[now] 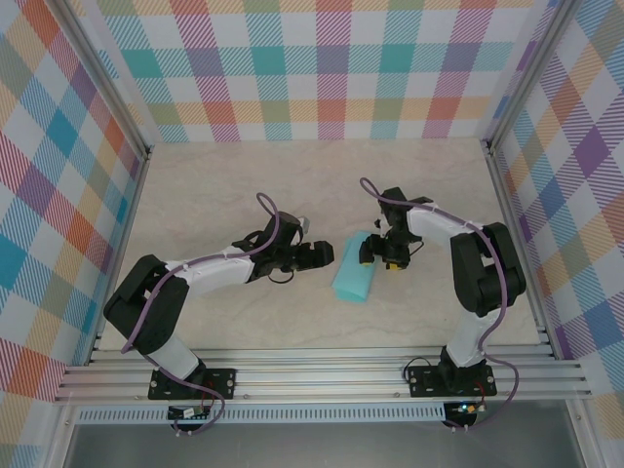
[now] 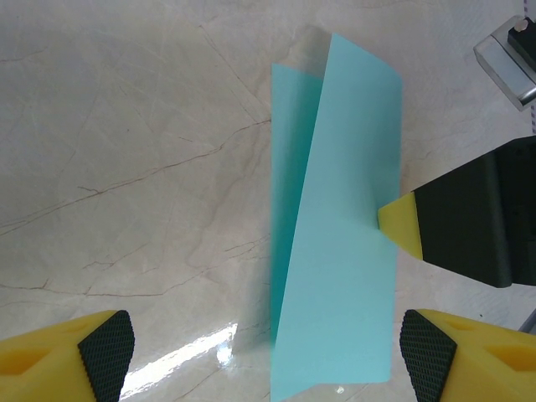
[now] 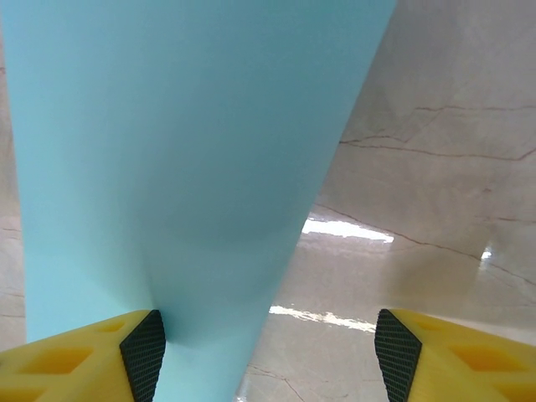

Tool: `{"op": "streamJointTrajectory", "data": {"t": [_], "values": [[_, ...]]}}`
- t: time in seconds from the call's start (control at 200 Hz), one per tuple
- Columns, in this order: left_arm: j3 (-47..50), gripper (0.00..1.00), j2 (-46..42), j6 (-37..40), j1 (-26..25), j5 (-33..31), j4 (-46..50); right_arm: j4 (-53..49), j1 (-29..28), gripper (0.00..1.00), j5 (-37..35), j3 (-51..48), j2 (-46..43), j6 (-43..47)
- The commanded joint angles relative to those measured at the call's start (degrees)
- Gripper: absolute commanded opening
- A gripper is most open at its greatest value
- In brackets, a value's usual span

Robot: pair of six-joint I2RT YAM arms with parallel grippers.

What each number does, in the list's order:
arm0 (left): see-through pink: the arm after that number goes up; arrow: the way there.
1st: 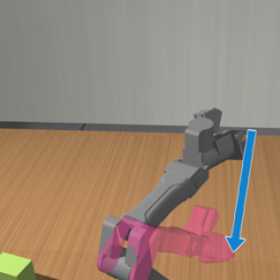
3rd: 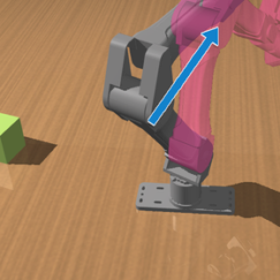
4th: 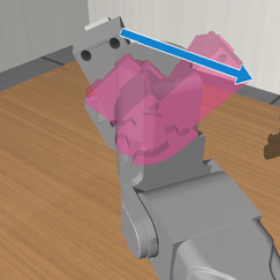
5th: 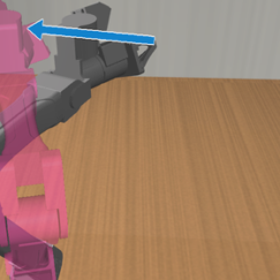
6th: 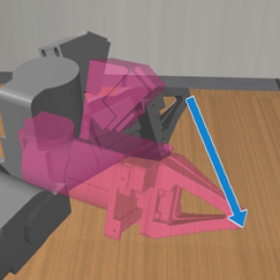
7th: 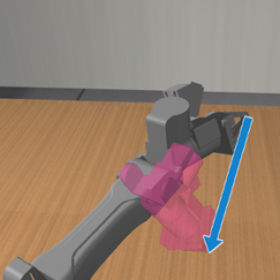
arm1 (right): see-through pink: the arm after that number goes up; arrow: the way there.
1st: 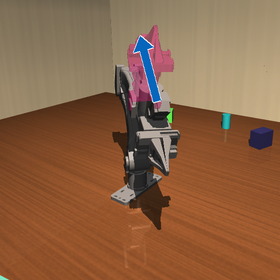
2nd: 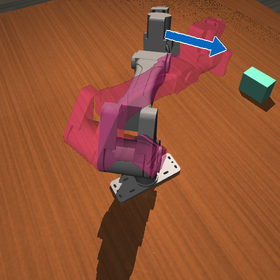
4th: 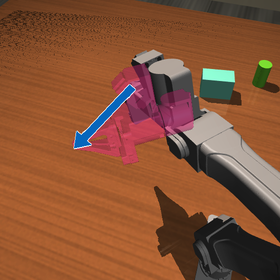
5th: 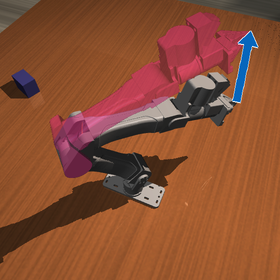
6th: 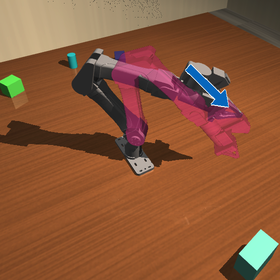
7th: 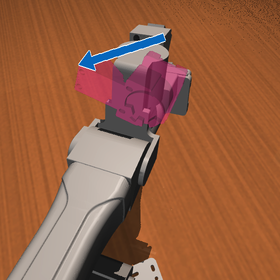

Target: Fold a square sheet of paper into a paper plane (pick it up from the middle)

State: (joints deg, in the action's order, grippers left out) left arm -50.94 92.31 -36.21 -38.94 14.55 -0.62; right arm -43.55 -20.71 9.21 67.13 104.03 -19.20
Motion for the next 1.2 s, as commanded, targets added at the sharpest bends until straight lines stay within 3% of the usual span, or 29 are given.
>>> {"op": "streamJointTrajectory", "data": {"t": [0.0,1.195], "values": [[-1.4,0.86,0.8,0.4,-0.6,1.0,-1.2,-2.9,-1.0,0.70,-2.1,1.8,1.0,0.0],[-0.8,0.85,0.9,0.4,-0.6,1.2,-1.4,-6.2,-3.6,0.71,-3.0,6.1,5.4,4.7]]}}
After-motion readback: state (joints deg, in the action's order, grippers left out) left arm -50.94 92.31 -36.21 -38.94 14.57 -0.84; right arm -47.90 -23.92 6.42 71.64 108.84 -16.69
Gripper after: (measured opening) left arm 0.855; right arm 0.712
